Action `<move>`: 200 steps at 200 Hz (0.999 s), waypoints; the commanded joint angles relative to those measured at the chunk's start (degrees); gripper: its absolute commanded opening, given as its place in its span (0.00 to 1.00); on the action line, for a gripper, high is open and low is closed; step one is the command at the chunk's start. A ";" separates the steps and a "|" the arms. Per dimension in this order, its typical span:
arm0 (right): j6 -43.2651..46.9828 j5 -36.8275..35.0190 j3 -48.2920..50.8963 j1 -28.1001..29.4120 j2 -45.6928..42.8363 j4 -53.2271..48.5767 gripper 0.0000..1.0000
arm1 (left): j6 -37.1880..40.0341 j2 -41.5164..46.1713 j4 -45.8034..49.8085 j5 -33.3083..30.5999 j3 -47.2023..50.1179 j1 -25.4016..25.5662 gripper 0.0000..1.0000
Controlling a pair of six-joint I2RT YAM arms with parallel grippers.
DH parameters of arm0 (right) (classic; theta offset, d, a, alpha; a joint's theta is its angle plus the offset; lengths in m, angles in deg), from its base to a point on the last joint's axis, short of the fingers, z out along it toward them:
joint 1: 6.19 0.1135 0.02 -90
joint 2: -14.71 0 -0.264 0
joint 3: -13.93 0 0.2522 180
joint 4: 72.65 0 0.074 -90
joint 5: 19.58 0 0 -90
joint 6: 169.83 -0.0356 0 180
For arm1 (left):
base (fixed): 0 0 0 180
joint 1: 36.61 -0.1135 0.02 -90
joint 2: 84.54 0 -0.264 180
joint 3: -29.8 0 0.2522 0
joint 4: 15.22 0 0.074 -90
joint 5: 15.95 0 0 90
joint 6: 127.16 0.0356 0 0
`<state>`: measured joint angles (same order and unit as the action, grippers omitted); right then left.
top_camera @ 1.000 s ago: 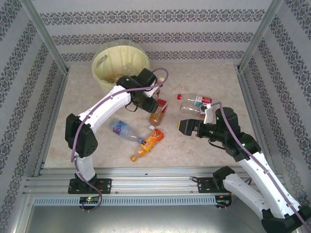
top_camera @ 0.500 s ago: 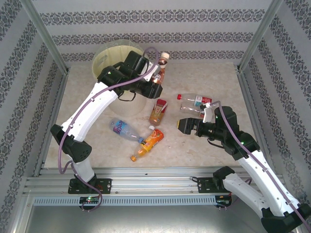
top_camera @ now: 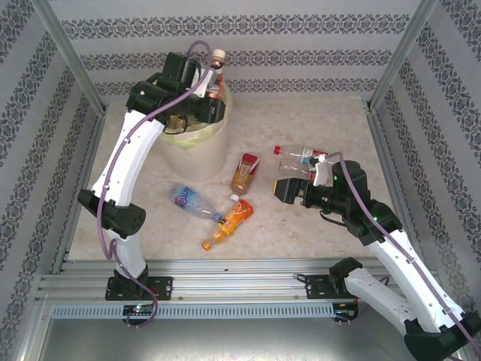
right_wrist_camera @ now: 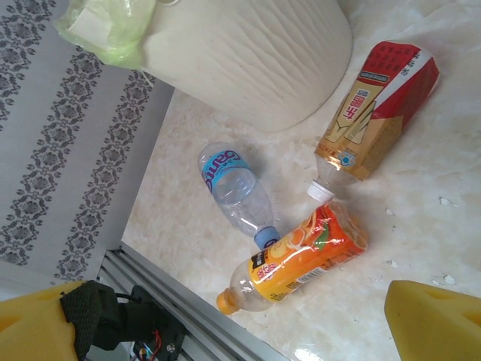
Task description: Put the plastic bottles in the bin
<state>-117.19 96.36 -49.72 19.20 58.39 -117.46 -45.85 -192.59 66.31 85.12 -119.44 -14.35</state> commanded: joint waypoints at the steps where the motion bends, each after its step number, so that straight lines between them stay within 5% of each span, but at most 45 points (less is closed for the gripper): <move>1: -0.19 -0.36 -2.10 0.71 -0.07 -0.13 0.97 | -0.36 -1.76 3.66 -2.46 -1.93 -3.18 0.54; 93: 0.16 -1.50 -1.88 0.98 -0.12 -1.21 0.97 | -1.65 -7.45 6.46 -2.83 -2.19 -9.17 0.59; 200: -0.40 -1.94 -0.74 1.15 -0.58 -0.77 0.97 | -1.93 -2.85 4.09 -1.55 -1.01 -9.07 0.89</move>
<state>-117.19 95.29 -50.44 19.57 58.37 -117.94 -47.27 -199.78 71.21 82.08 -120.49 -23.22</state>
